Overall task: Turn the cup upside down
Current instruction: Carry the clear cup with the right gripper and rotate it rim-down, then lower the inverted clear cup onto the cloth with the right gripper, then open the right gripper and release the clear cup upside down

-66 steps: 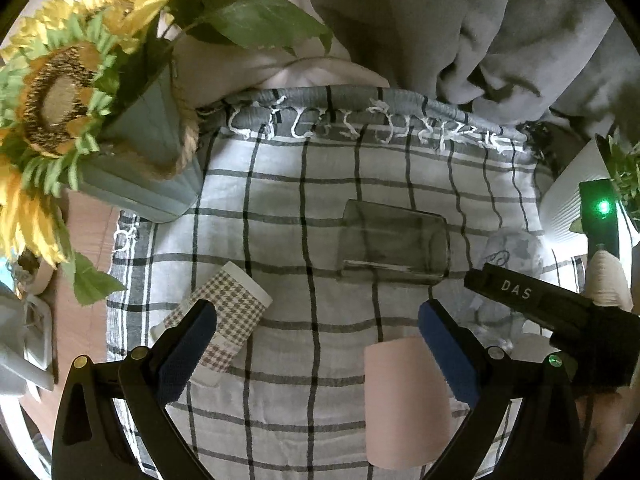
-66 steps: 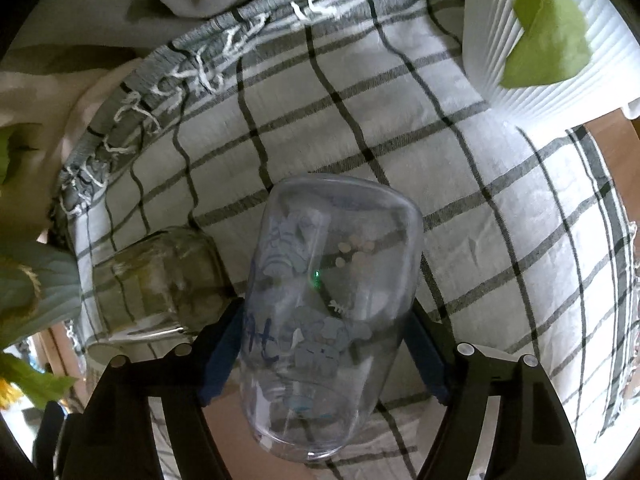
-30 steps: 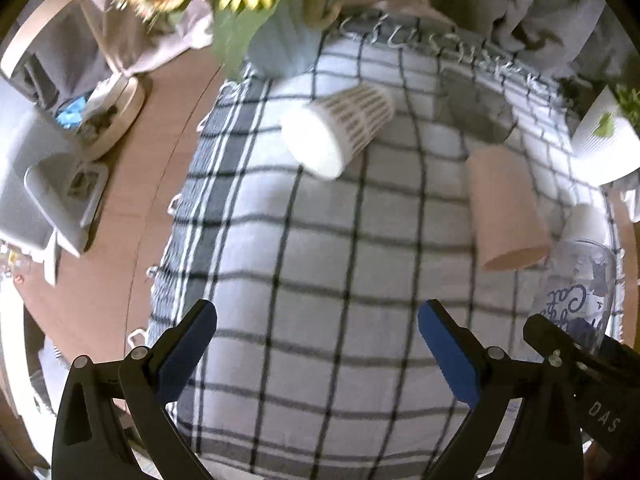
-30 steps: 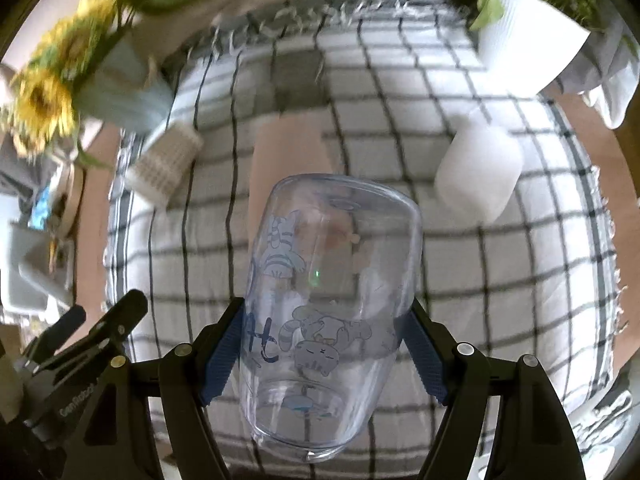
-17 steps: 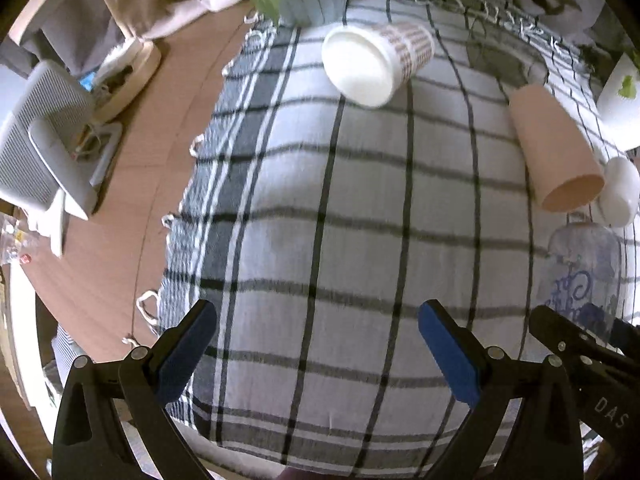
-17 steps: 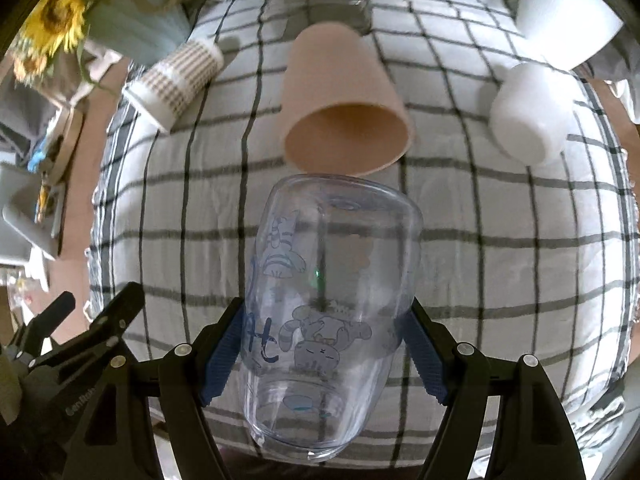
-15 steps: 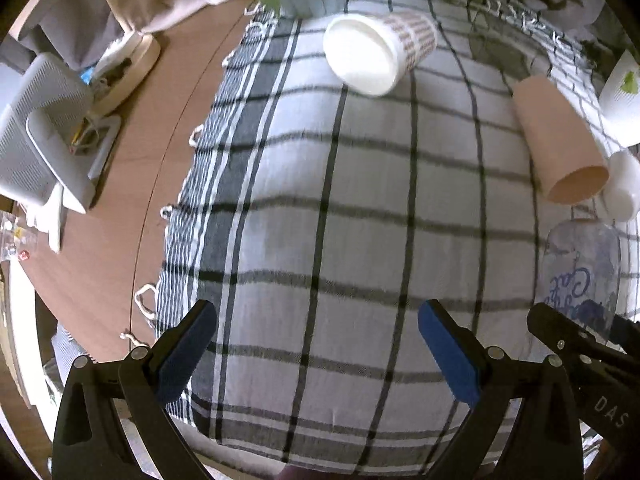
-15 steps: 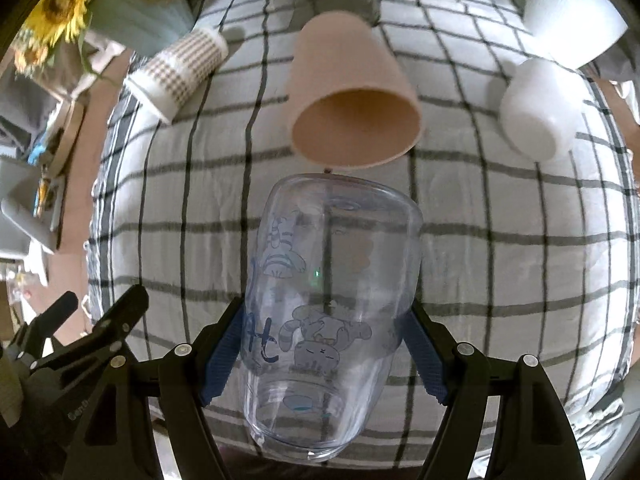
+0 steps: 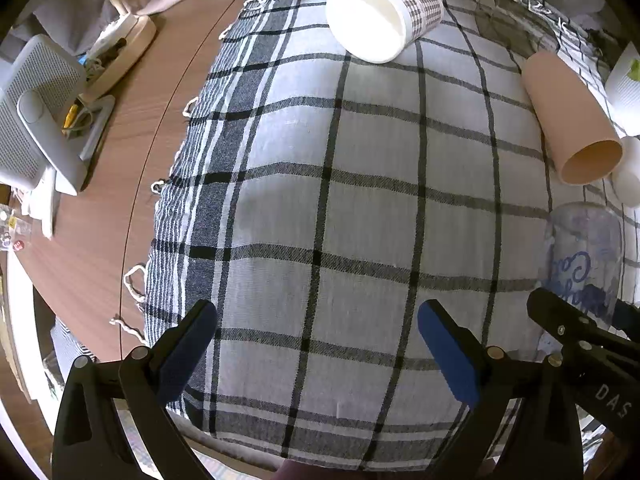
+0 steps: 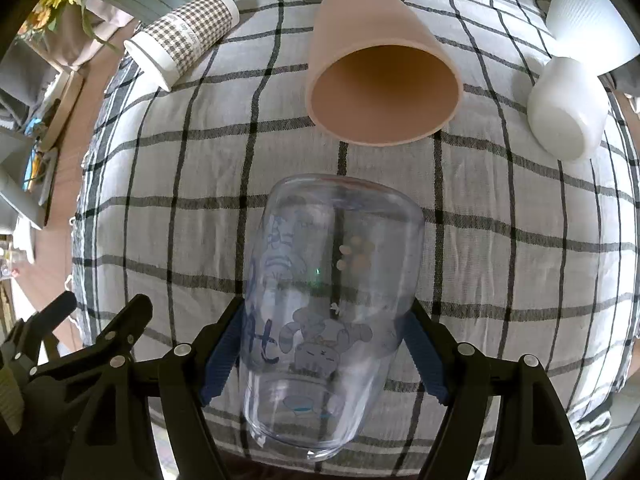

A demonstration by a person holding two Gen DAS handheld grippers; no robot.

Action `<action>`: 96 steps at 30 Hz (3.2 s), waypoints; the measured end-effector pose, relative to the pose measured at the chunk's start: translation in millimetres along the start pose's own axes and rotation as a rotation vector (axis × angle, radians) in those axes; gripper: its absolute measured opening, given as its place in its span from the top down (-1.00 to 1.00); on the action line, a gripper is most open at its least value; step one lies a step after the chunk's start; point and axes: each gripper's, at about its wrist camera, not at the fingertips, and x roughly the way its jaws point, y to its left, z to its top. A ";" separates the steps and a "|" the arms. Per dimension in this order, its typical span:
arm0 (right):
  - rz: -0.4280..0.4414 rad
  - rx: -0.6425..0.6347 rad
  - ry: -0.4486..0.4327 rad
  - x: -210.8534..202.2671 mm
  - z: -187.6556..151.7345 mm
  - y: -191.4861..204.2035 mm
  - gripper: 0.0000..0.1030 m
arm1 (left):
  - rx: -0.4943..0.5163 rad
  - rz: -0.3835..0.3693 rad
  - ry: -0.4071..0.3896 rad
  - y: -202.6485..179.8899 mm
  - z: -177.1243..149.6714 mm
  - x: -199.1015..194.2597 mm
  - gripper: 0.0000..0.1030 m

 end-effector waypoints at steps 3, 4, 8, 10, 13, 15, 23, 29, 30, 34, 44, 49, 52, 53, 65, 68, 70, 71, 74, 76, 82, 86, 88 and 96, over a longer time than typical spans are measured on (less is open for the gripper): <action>0.020 0.022 0.002 -0.7 -0.1 -4.0 -0.48 | 0.005 -0.004 -0.008 1.3 1.0 -1.9 -0.99; 0.025 0.027 0.003 -0.5 -1.6 -8.2 -0.48 | 0.006 -0.005 -0.011 1.4 1.3 -4.3 -0.99; 0.052 0.060 -0.006 -11.2 -5.6 -19.4 -0.53 | 0.015 -0.009 -0.032 1.2 1.4 -14.1 -0.99; 0.060 0.064 -0.036 -22.5 -8.5 -22.2 -0.58 | 0.025 -0.014 -0.047 -1.0 2.2 -22.0 -0.99; 0.063 0.066 -0.095 -44.5 -12.9 -25.5 -0.58 | 0.043 -0.031 -0.069 -9.6 4.5 -36.7 -0.99; 0.062 0.082 -0.132 -60.1 -16.1 -31.7 -0.58 | 0.064 -0.051 -0.084 -18.3 3.6 -46.5 -0.99; 0.035 0.185 -0.216 -91.9 -30.6 -66.7 -0.58 | 0.184 -0.117 -0.111 -65.2 6.4 -64.8 -0.99; 0.031 0.282 -0.226 -98.1 -43.0 -103.8 -0.58 | 0.272 -0.161 -0.105 -100.6 8.1 -71.9 -0.99; 0.031 0.301 -0.222 -97.7 -44.3 -110.4 -0.58 | 0.289 -0.166 -0.104 -107.3 8.3 -72.6 -0.99; 0.030 0.364 -0.210 -95.3 -49.6 -131.3 -0.58 | 0.343 -0.172 -0.100 -129.3 10.5 -71.2 -0.99; 0.025 0.463 -0.171 -81.4 -54.5 -167.0 -0.58 | 0.385 -0.202 -0.021 -162.2 21.2 -45.6 -0.96; 0.022 0.469 -0.145 -71.9 -52.8 -172.4 -0.58 | 0.386 -0.193 0.020 -171.0 22.9 -31.8 -0.83; 0.023 0.471 -0.135 -67.3 -52.3 -173.5 -0.58 | 0.367 -0.206 0.043 -173.1 25.8 -25.8 -0.65; 0.023 0.473 -0.130 -65.6 -52.2 -174.3 -0.58 | 0.365 -0.210 0.049 -173.9 26.4 -23.8 -0.61; 0.021 0.461 -0.129 -65.7 -50.4 -173.4 -0.59 | 0.370 -0.226 0.023 -181.3 30.6 -30.0 -0.39; 0.026 0.456 -0.141 -69.9 -50.8 -172.3 -0.58 | 0.373 -0.235 -0.014 -174.3 28.9 -47.6 -0.38; 0.032 0.452 -0.150 -73.5 -51.0 -171.6 -0.59 | 0.378 -0.234 -0.045 -173.2 27.3 -58.8 -0.38; 0.033 0.450 -0.155 -75.6 -51.4 -170.9 -0.58 | 0.377 -0.233 -0.062 -171.9 26.7 -64.5 -0.38; 0.032 0.442 -0.172 -81.7 -51.2 -169.0 -0.58 | 0.368 -0.245 -0.085 -165.2 26.7 -72.2 -0.38; 0.034 0.439 -0.182 -85.5 -51.3 -169.0 -0.59 | 0.358 -0.257 -0.093 -162.2 27.9 -77.7 -0.38; 0.037 0.422 -0.199 -92.6 -50.2 -164.9 -0.58 | 0.355 -0.275 -0.120 -162.9 23.6 -87.2 -0.38; 0.036 0.409 -0.204 -94.7 -50.1 -163.2 -0.58 | 0.352 -0.284 -0.123 -161.7 22.0 -88.3 -0.38; 0.035 0.408 -0.206 -95.2 -50.6 -162.5 -0.58 | 0.356 -0.284 -0.122 -161.9 19.9 -88.3 -0.38; 0.020 0.396 -0.211 -97.4 -55.0 -164.2 -0.58 | 0.352 -0.297 -0.114 -158.1 6.3 -90.3 -0.38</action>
